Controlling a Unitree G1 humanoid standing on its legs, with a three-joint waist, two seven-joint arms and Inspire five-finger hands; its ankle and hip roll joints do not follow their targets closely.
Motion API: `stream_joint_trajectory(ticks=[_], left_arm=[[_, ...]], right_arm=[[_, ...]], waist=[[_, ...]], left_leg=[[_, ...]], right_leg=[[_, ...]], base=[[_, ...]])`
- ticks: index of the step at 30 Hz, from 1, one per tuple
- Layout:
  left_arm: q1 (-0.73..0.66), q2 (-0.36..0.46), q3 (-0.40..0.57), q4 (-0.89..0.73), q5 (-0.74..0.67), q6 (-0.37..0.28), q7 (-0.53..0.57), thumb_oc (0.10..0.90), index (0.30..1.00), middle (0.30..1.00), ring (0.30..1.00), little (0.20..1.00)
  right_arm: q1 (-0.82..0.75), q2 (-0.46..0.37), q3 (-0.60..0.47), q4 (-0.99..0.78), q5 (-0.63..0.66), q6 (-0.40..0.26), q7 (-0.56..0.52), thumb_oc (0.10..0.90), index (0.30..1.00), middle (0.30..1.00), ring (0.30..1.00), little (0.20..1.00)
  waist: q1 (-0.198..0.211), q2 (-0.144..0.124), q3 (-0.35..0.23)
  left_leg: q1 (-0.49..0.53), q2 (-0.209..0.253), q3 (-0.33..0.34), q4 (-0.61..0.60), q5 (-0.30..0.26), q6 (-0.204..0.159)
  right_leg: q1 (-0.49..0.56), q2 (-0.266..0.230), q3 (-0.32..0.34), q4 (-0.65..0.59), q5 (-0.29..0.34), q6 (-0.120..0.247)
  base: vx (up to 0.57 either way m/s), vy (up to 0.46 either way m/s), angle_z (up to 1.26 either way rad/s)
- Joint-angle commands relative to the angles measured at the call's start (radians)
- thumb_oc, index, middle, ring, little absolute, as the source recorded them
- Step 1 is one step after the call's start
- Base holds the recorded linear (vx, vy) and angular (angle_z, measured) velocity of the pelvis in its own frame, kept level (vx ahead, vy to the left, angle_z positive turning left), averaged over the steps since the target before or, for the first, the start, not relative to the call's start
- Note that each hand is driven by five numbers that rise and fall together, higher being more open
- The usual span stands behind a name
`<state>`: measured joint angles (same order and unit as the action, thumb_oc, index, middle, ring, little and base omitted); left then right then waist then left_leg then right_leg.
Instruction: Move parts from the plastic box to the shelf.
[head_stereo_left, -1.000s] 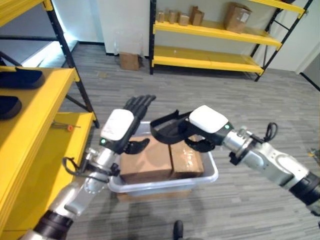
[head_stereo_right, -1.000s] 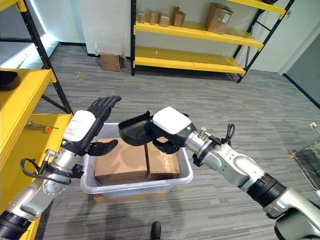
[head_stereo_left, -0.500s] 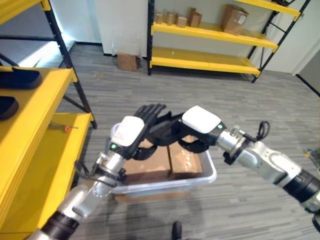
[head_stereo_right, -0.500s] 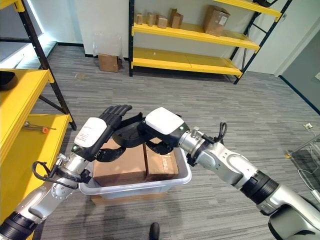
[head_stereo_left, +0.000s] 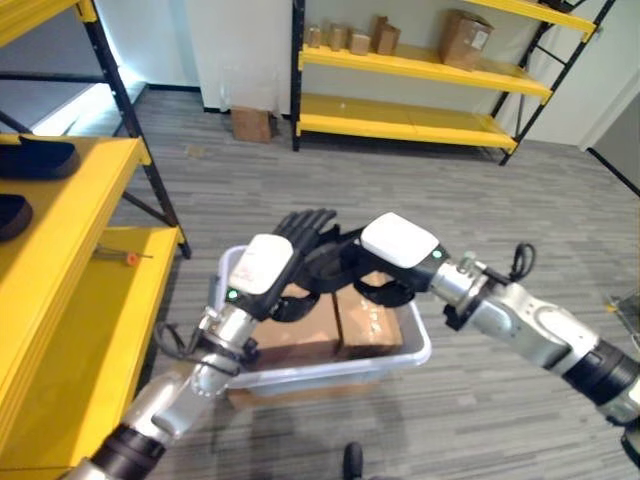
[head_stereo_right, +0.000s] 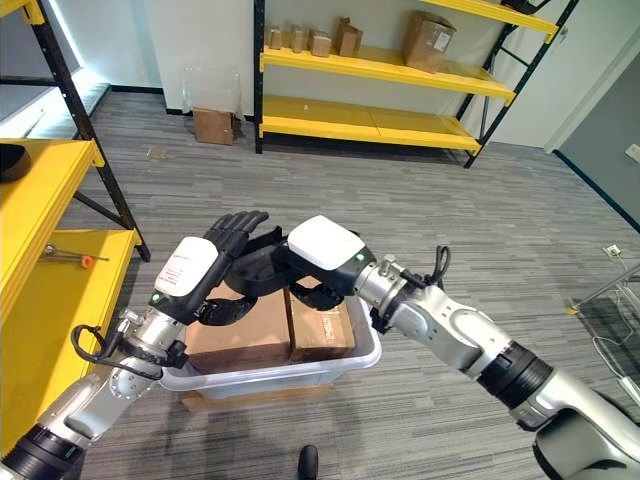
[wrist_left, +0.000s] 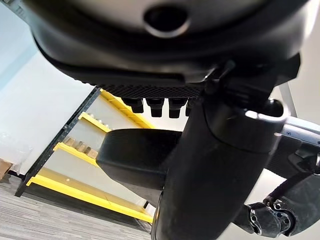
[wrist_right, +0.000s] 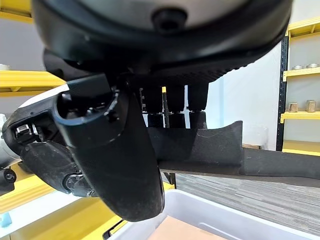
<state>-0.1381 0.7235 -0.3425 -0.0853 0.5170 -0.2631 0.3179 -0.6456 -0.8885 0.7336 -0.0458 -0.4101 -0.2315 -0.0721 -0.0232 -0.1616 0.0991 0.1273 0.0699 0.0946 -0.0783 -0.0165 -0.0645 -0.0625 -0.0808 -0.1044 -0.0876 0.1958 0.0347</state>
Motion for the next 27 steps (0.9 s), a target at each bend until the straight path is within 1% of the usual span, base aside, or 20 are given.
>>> stream_joint_trajectory(ticks=[1,12,13,14,15,27], left_arm=[[-0.129,-0.008,-0.034,-0.064,-0.048,-0.061,0.052,0.900,1.000,1.000,1.000,1.000],[-0.130,-0.015,-0.056,-0.058,-0.052,-0.063,0.039,0.900,1.000,1.000,1.000,1.000],[-0.130,-0.015,-0.057,-0.053,-0.053,-0.062,0.038,0.757,0.800,0.800,0.800,0.800],[-0.130,-0.015,-0.057,-0.053,-0.053,-0.062,0.038,0.676,0.687,0.687,0.687,0.687],[-0.128,-0.016,-0.056,-0.048,-0.056,-0.060,0.035,0.400,0.300,0.300,0.300,0.300],[-0.113,-0.026,-0.036,-0.040,-0.046,-0.049,0.050,0.400,0.300,0.300,0.300,0.300]], right_arm=[[-0.175,0.013,-0.048,-0.038,0.056,-0.004,-0.081,0.400,0.300,0.300,0.300,0.300],[-0.171,0.027,-0.045,-0.035,0.050,-0.004,-0.080,0.400,0.300,0.300,0.300,0.300],[-0.172,0.027,-0.045,-0.035,0.049,-0.005,-0.080,0.400,0.300,0.300,0.300,0.300],[-0.172,0.027,-0.045,-0.035,0.049,-0.005,-0.080,0.400,0.300,0.300,0.300,0.300],[-0.169,0.026,-0.048,-0.038,0.049,-0.003,-0.081,0.400,0.300,0.300,0.300,0.300],[-0.159,0.025,-0.061,-0.044,0.045,0.000,-0.079,0.400,0.300,0.300,0.300,0.300]], waist=[[0.005,0.035,-0.087],[0.002,0.037,-0.087],[0.001,0.038,-0.087],[0.002,0.038,-0.087],[0.001,0.039,-0.086],[0.000,0.039,-0.084]], left_leg=[[0.012,0.033,-0.065,-0.009,-0.040,0.027],[0.013,0.032,-0.063,-0.009,-0.040,0.028],[0.013,0.032,-0.061,-0.009,-0.040,0.027],[0.013,0.032,-0.061,-0.009,-0.040,0.027],[0.013,0.032,-0.060,-0.009,-0.040,0.027],[0.013,0.034,-0.059,-0.009,-0.039,0.027]], right_leg=[[0.075,-0.086,-0.030,0.013,-0.097,0.128],[0.076,-0.083,-0.024,0.012,-0.098,0.126],[0.075,-0.083,-0.023,0.012,-0.098,0.126],[0.075,-0.083,-0.023,0.012,-0.098,0.126],[0.075,-0.082,-0.021,0.012,-0.098,0.125],[0.077,-0.082,-0.019,0.011,-0.097,0.123]], base=[[0.00,0.000,0.00],[0.00,0.000,0.00],[0.00,0.000,0.00],[0.00,0.000,0.00],[0.00,0.000,0.00],[0.00,-0.001,-0.01]])
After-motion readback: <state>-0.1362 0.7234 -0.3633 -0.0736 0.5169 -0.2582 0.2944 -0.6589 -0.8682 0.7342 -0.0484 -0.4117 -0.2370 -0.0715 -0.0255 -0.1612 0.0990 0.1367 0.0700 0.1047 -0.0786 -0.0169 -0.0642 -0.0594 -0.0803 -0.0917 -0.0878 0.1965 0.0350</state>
